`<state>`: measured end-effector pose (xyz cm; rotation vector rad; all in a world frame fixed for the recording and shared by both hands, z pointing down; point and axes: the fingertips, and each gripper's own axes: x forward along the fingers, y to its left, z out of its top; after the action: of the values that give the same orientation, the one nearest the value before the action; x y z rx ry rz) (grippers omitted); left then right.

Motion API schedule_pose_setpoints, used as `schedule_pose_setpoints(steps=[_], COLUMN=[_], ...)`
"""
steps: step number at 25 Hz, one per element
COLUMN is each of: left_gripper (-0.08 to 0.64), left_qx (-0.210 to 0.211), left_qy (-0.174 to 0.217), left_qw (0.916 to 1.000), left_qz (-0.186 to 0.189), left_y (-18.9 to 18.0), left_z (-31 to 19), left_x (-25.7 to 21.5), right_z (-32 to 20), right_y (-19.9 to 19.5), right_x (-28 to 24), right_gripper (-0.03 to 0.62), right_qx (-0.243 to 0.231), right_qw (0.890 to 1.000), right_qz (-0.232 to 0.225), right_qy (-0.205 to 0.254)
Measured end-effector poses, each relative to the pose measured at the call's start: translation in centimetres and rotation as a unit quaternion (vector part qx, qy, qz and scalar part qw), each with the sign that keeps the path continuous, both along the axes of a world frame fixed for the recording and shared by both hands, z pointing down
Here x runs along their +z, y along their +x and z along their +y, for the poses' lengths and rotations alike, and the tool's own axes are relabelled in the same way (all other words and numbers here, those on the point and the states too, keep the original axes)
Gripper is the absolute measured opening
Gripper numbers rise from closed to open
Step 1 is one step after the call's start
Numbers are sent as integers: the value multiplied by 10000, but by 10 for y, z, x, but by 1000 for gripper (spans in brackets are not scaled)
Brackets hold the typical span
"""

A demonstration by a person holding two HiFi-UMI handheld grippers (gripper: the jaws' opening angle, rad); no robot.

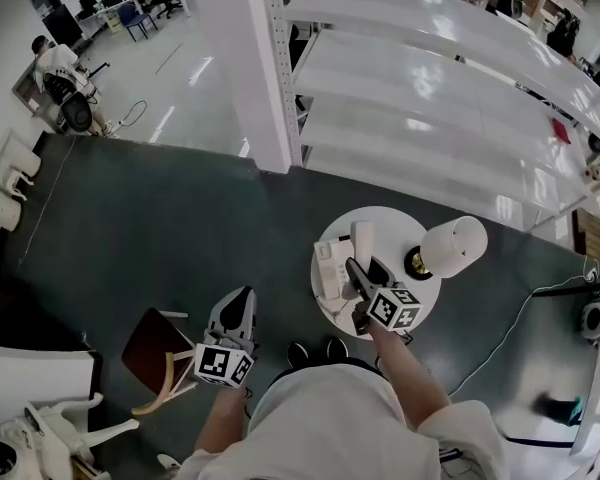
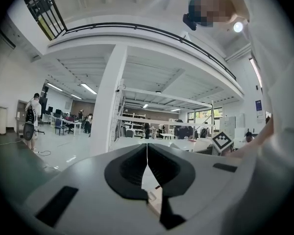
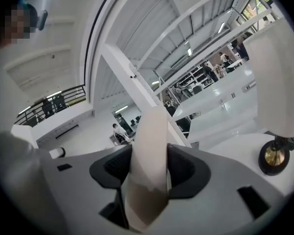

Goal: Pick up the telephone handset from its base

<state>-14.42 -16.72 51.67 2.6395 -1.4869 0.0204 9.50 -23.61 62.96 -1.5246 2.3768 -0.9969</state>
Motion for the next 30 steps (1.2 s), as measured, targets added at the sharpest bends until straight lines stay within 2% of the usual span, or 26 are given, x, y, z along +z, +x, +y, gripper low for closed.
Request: schedule_pose_setpoints(steps=[5, 9, 15, 18, 22, 30], left_gripper=[20, 20, 20, 20, 20, 20], left_qx=[75, 143, 99, 108, 153, 164], left_qy=[71, 158, 210, 254, 293, 325], left_qw=[9999, 9998, 9997, 9996, 9994, 9993], left_qz=[34, 51, 39, 71, 47, 96], left_y=[7, 9, 4, 1, -1, -6], left_z=[0, 3, 9, 12, 18, 20], left_x=[-4, -8, -14, -18, -19, -21], right_z=[7, 16, 26, 30, 36, 42], right_y=[6, 8, 15, 14, 11, 4], right_x=[-54, -91, -135, -151, -162, -168], right_gripper=[222, 222, 221, 221, 219, 219], right_qx=[15, -12, 13, 20, 4, -70], right_qw=[9977, 9944, 9862, 9812, 9777, 9765], right_qz=[-426, -446, -946, -1203, -1319, -1324], right_qy=[526, 961, 1362, 1508, 1635, 1698])
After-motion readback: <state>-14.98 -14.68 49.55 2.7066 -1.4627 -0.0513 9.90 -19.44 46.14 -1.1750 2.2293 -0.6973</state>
